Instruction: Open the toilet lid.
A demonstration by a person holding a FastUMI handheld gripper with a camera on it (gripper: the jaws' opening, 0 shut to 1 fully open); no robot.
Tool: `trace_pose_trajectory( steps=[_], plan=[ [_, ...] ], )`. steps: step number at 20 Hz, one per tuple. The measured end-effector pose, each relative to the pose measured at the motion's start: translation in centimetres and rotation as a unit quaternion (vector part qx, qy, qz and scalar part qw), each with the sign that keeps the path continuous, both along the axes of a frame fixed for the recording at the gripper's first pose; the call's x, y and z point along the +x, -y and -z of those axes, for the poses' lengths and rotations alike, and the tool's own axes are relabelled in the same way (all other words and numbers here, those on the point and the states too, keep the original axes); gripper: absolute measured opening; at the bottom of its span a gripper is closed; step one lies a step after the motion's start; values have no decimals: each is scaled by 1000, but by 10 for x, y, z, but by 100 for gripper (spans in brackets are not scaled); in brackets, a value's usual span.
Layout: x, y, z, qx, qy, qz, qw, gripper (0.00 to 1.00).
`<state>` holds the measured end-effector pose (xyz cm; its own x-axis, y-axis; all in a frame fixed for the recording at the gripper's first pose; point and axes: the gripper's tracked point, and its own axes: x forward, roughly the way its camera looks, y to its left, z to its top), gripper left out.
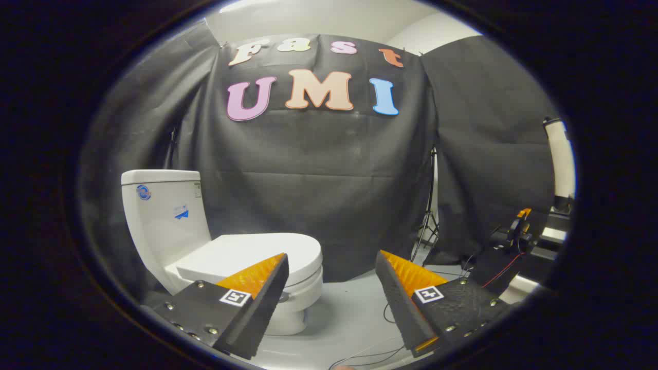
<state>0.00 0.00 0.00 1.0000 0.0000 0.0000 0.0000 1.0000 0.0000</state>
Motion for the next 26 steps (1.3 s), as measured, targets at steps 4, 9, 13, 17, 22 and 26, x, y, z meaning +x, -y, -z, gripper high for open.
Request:
trace_pose_trajectory(
  steps=[4,9,13,17,22,26],
  plan=[
    [6,-12,6,4,-5,-5,1000,100],
    [11,-23,13,-5,-11,-18,1000,100],
    [15,-29,16,-6,-13,-25,1000,100],
    [19,-35,21,-12,-15,-32,999,100],
    [29,-46,29,-7,-30,-45,999,100],
    [40,-57,57,35,-83,-60,994,100]
  ],
)
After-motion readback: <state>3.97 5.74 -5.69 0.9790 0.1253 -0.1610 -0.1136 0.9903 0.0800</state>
